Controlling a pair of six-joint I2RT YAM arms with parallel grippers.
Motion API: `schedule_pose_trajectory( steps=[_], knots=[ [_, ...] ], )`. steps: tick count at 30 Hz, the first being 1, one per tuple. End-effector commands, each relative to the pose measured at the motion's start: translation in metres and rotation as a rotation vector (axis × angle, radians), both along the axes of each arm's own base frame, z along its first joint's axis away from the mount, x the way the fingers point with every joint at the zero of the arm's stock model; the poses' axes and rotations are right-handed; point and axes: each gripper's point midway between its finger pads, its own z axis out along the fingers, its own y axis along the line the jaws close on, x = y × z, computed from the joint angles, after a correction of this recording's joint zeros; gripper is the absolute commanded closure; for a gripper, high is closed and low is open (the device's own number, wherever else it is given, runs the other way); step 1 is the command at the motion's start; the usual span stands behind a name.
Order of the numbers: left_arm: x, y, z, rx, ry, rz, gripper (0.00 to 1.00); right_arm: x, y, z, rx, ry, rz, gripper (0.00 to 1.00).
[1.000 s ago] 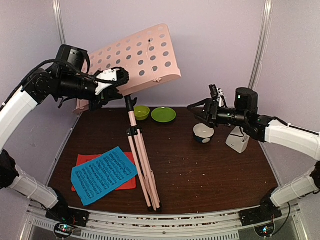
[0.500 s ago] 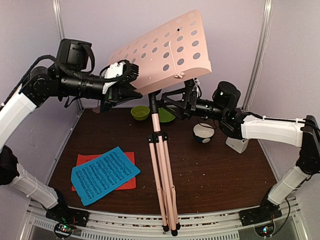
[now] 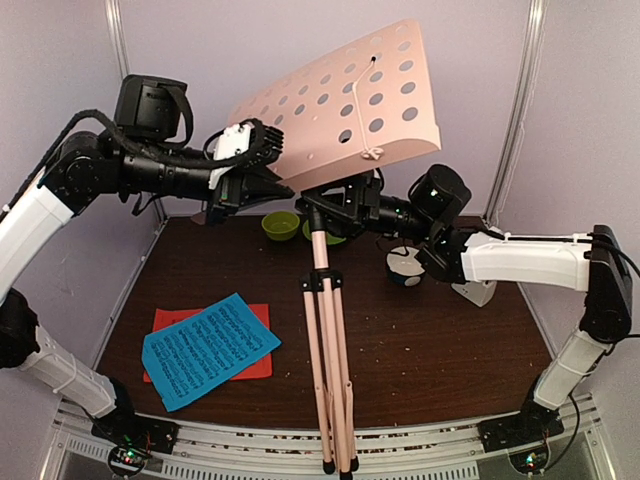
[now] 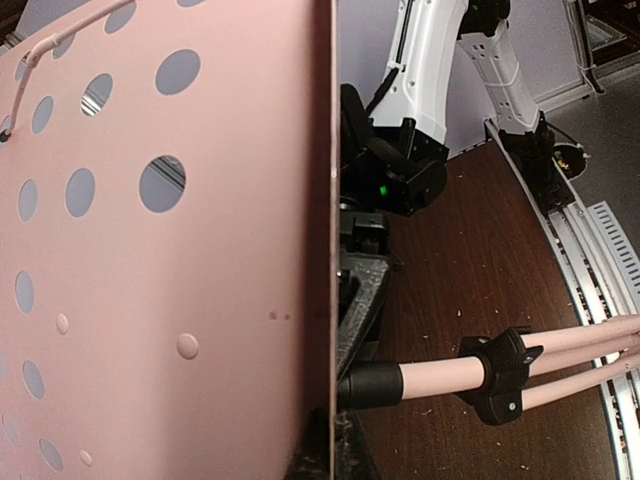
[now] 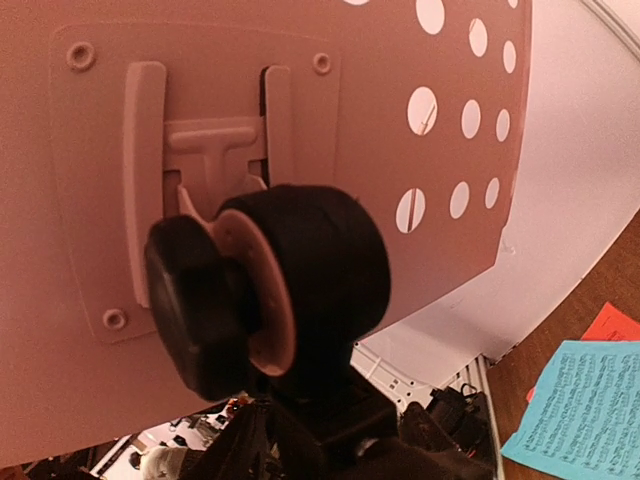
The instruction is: Set up the instrument practice props
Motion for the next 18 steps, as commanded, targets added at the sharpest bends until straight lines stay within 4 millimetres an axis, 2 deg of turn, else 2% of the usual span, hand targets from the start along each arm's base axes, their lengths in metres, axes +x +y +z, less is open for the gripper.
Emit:
schedule_pose_trajectory(
  steps=[1, 8, 12, 15, 17, 18],
  knots=[
    [-0.013, 0.017, 0.137, -0.401, -0.298, -0.007, 1.00, -0.018, -0.004, 0.017, 0.056, -0.056, 0.036, 0.58],
    [-0.011, 0.017, 0.132, -0.388, -0.305, 0.001, 1.00, -0.020, -0.005, 0.018, 0.054, -0.049, 0.041, 0.81],
    [-0.007, 0.020, 0.127, -0.375, -0.310, 0.024, 1.00, -0.018, -0.006, 0.024, 0.061, -0.047, 0.030, 1.00],
    [-0.002, 0.023, 0.123, -0.361, -0.317, 0.061, 0.98, -0.016, -0.009, 0.036, 0.081, -0.063, 0.008, 1.00],
    [0.002, 0.026, 0.117, -0.347, -0.320, 0.088, 0.92, -0.014, -0.014, 0.046, 0.095, -0.080, -0.018, 1.00],
    [0.003, 0.028, 0.115, -0.342, -0.321, 0.102, 0.86, -0.013, -0.017, 0.052, 0.104, -0.089, -0.033, 1.00]
  ],
)
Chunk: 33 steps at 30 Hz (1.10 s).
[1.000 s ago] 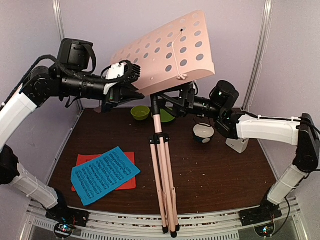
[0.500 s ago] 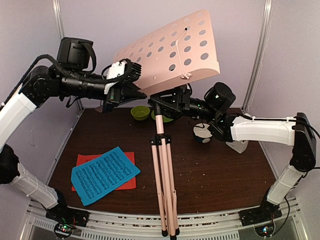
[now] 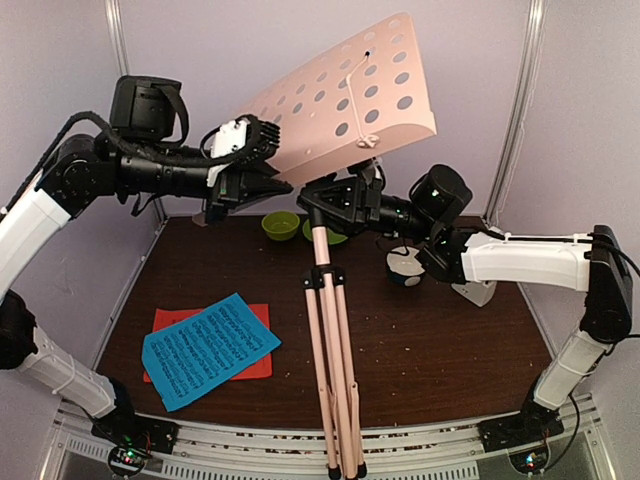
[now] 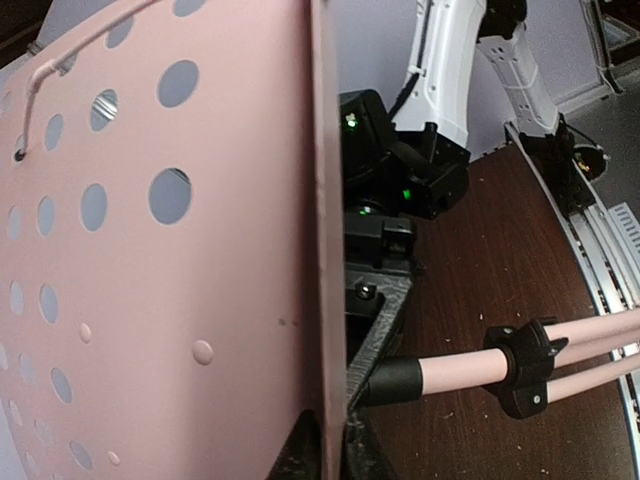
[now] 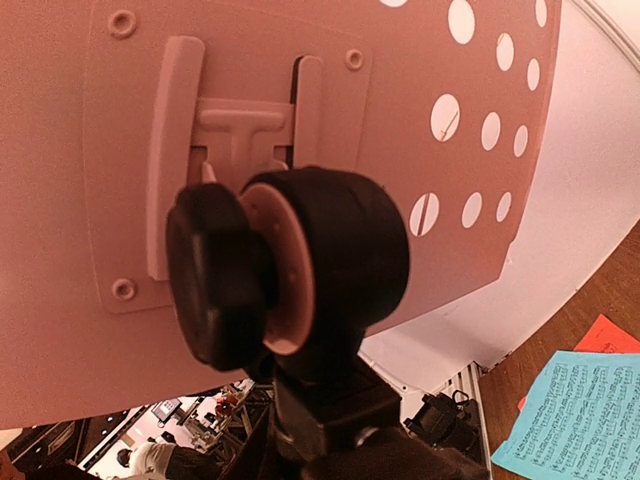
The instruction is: Set up the instrument practice props
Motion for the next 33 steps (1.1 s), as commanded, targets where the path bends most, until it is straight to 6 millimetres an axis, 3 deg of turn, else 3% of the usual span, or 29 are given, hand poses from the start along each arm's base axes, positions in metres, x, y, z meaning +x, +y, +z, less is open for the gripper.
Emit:
schedule_pose_trajectory(
  steps=[1, 8, 13, 16, 19, 22, 27, 33],
  knots=[
    [0.001, 0.028, 0.109, -0.315, -0.294, 0.095, 0.80, -0.009, -0.019, 0.056, 0.098, -0.061, -0.041, 1.00],
    [0.013, 0.049, 0.109, -0.340, -0.307, 0.227, 0.53, 0.012, -0.055, 0.097, 0.163, -0.116, -0.198, 1.00],
    [0.023, 0.072, 0.106, -0.409, -0.270, 0.356, 0.43, 0.031, -0.088, 0.120, 0.191, -0.156, -0.345, 1.00],
    [0.028, 0.086, 0.092, -0.446, -0.212, 0.435, 0.36, 0.041, -0.112, 0.137, 0.207, -0.199, -0.454, 1.00],
    [0.033, 0.092, 0.068, -0.457, -0.110, 0.488, 0.16, 0.046, -0.131, 0.153, 0.214, -0.246, -0.556, 1.00],
    [0.034, 0.098, 0.051, -0.502, -0.011, 0.525, 0.04, 0.046, -0.148, 0.169, 0.222, -0.288, -0.643, 1.00],
    [0.047, 0.101, 0.021, -0.549, 0.141, 0.622, 0.02, 0.039, -0.167, 0.192, 0.268, -0.348, -0.709, 1.00],
    [0.057, 0.091, -0.021, -0.542, 0.321, 0.679, 0.02, 0.023, -0.174, 0.211, 0.318, -0.433, -0.699, 1.00]
  ],
)
